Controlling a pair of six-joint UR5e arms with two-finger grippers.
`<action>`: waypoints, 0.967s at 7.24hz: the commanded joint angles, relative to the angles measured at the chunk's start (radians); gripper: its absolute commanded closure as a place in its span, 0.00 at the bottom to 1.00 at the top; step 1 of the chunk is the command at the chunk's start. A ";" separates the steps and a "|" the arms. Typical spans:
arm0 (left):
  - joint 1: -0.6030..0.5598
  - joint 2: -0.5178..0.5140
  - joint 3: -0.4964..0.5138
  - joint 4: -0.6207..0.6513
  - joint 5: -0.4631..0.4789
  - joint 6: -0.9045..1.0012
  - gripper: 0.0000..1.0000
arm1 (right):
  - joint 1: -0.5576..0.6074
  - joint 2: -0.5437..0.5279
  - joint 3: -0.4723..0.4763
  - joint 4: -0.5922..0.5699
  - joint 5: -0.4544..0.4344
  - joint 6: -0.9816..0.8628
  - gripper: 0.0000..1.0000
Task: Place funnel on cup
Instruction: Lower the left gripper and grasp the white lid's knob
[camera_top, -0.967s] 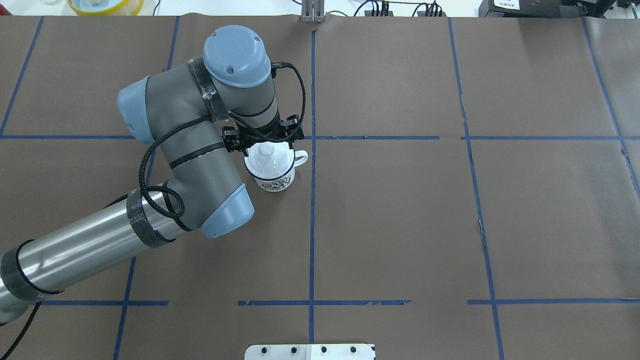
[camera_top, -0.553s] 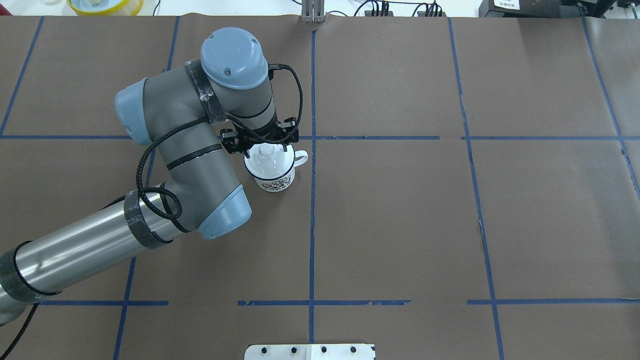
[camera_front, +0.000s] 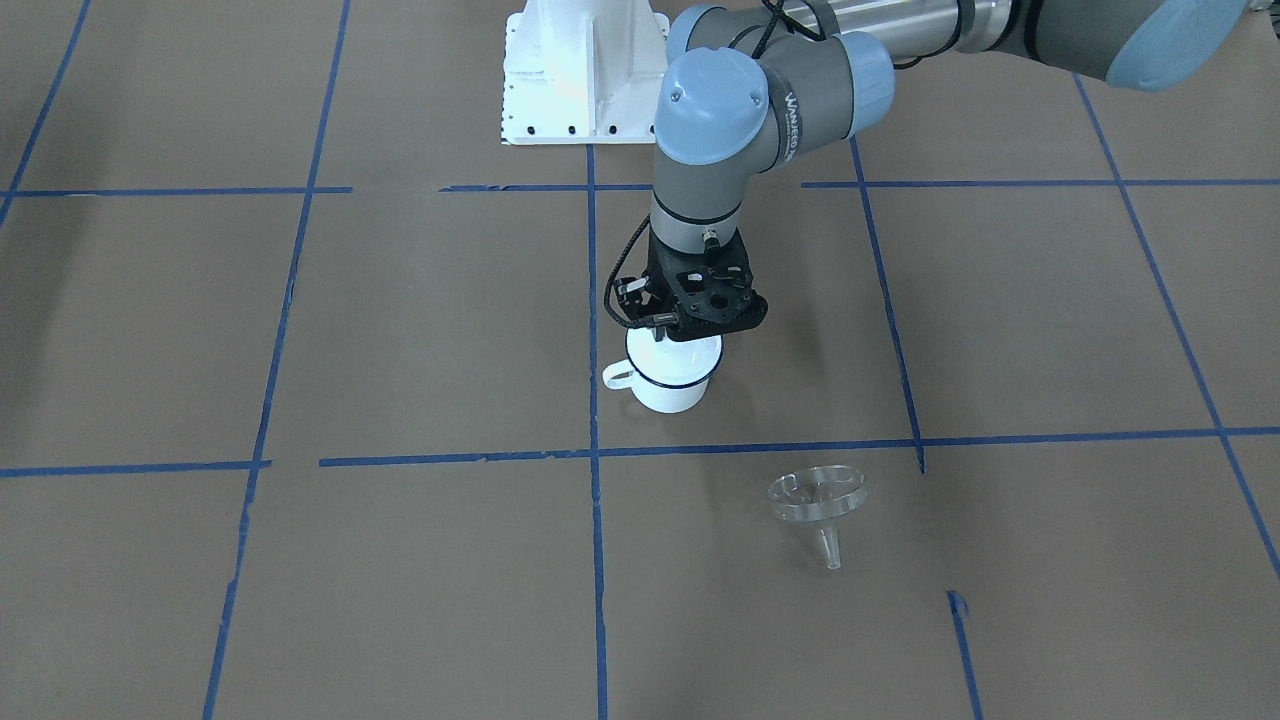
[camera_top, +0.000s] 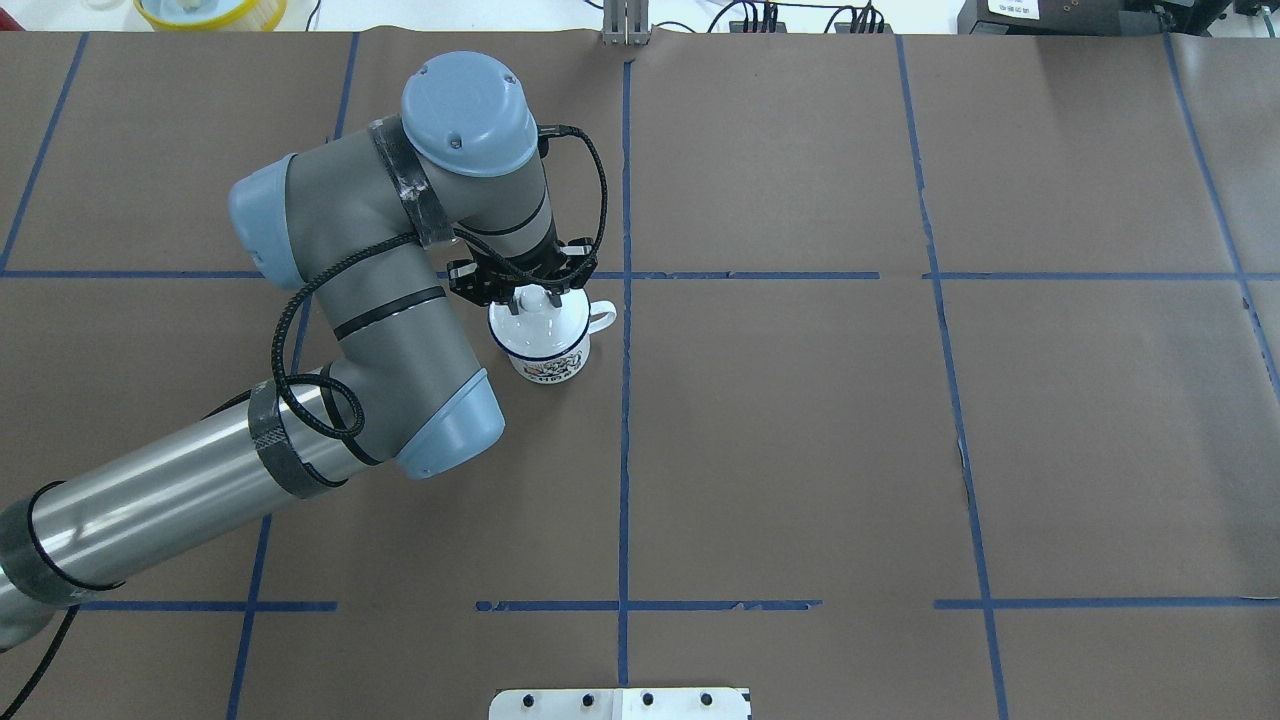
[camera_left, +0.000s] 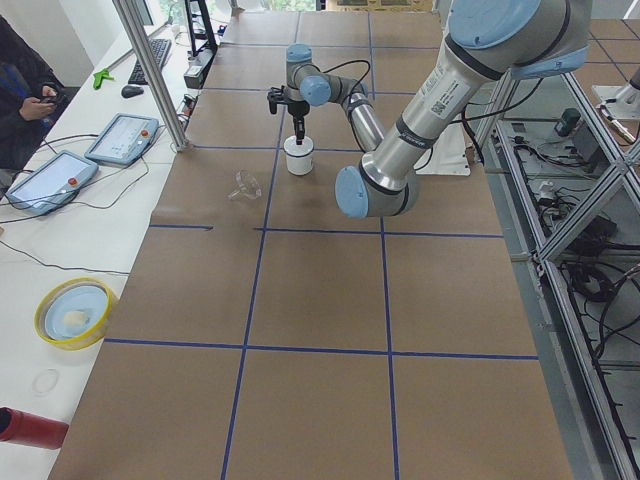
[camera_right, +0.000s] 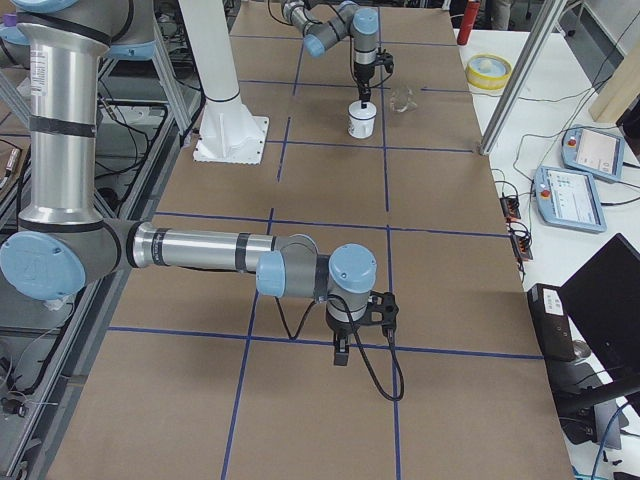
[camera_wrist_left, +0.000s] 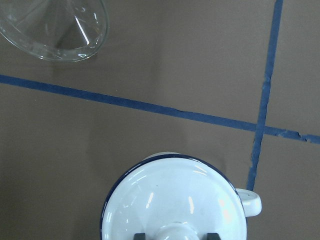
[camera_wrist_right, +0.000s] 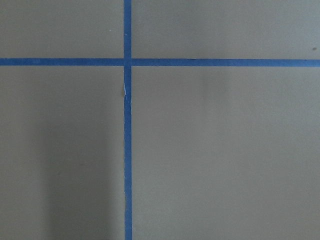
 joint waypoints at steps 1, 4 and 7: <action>0.000 -0.001 -0.008 0.001 0.002 0.000 1.00 | 0.000 0.000 0.000 0.000 0.000 0.000 0.00; -0.002 0.004 -0.026 0.006 0.002 0.001 1.00 | 0.000 0.000 0.000 0.000 0.000 0.000 0.00; -0.011 0.016 -0.176 0.133 0.000 0.010 1.00 | 0.000 0.000 0.000 0.000 0.000 0.000 0.00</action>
